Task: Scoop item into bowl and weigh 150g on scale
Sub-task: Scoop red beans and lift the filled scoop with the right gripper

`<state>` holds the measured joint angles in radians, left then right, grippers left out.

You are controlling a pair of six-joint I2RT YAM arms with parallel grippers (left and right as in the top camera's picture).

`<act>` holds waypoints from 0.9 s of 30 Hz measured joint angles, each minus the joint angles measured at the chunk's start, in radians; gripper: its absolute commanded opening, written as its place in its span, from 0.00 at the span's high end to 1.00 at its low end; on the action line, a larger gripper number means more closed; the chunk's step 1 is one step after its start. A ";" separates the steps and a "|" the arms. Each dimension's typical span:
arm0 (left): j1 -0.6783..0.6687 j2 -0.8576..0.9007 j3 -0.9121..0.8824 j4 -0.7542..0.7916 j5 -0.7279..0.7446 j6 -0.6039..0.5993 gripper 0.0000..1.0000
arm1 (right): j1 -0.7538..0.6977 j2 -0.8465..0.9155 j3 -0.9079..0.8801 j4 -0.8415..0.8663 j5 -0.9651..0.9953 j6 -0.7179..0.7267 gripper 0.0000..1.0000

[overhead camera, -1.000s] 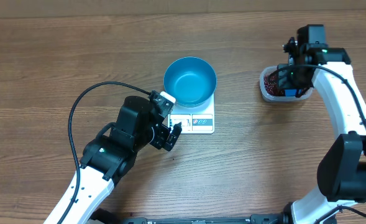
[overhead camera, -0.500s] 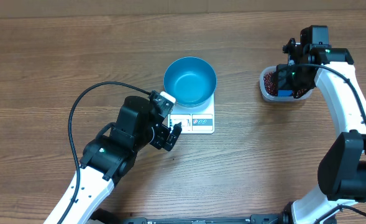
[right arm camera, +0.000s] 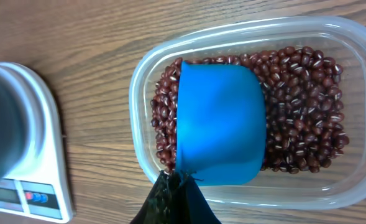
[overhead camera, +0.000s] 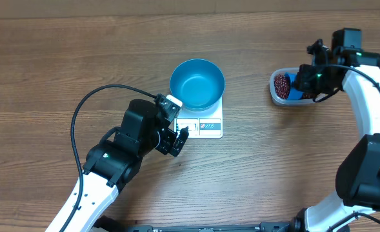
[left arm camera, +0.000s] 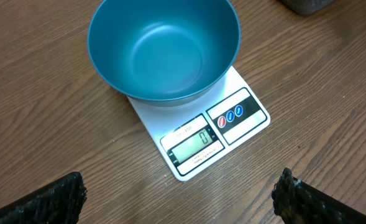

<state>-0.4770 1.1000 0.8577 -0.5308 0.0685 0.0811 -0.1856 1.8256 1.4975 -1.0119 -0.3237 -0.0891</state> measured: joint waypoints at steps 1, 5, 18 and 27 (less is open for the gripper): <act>0.000 0.000 0.000 0.000 0.000 0.000 0.00 | -0.010 0.000 0.000 0.000 -0.016 0.000 0.96; 0.000 0.000 0.000 0.000 0.000 0.000 0.01 | -0.045 0.001 -0.001 -0.006 -0.065 0.000 0.96; 0.000 0.000 0.000 0.000 0.000 0.000 0.00 | -0.145 0.055 -0.001 -0.013 -0.222 0.000 0.96; 0.000 0.000 0.000 0.000 0.000 0.000 0.01 | -0.193 0.092 -0.001 -0.021 -0.303 0.000 0.96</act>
<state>-0.4770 1.1000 0.8577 -0.5308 0.0685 0.0811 -0.3782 1.9179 1.4967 -1.0332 -0.6262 -0.0891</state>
